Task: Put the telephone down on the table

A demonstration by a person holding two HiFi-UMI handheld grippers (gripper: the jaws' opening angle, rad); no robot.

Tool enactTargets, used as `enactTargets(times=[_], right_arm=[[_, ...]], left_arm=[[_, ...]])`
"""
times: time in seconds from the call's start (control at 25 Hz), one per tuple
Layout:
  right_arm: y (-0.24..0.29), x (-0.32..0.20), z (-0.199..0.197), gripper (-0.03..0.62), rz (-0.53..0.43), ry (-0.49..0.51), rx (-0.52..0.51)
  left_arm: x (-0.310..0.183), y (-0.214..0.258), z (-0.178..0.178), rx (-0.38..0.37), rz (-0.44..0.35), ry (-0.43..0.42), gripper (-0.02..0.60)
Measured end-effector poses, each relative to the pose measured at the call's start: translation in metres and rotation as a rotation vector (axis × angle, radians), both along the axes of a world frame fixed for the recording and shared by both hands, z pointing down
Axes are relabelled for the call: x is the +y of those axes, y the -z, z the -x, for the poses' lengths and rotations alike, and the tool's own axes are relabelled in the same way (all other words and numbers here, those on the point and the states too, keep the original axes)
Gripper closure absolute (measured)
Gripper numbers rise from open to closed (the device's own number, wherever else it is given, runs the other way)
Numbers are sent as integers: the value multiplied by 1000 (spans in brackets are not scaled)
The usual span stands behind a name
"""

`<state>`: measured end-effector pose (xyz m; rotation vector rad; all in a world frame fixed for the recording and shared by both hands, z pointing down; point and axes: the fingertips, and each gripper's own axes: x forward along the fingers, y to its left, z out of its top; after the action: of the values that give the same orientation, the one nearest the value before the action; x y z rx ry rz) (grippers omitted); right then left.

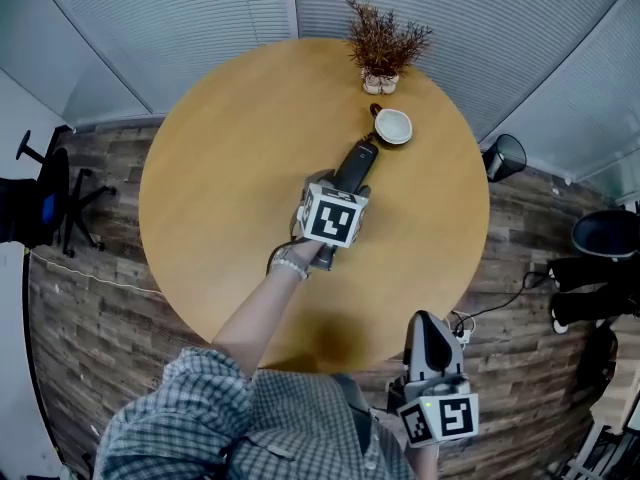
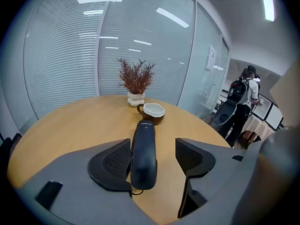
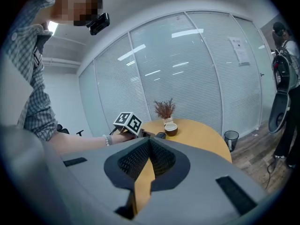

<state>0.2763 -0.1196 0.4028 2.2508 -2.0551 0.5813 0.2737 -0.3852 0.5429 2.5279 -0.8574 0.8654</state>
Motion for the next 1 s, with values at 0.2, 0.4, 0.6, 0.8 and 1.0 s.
enactTargets(times=[0.2,0.4,0.6,0.8,1.0], right_arm=[[12,-2,-2,586,-31,19,29],[29,-5,-8,586,-70,29,59],[44,-4,-7,586,-105,49,83],[52,-1,-9,586,-130,68,103],[57,-4,-5,586,-150,89,106]], left_arm=[[21,54,7,120,-62,-34,283],[44,99,15,194,-120,-56,334],[65,133,37,243,-175,-22,400],[84,161,56,296,-226,21,463],[105,190,75,377,-250,29,539]])
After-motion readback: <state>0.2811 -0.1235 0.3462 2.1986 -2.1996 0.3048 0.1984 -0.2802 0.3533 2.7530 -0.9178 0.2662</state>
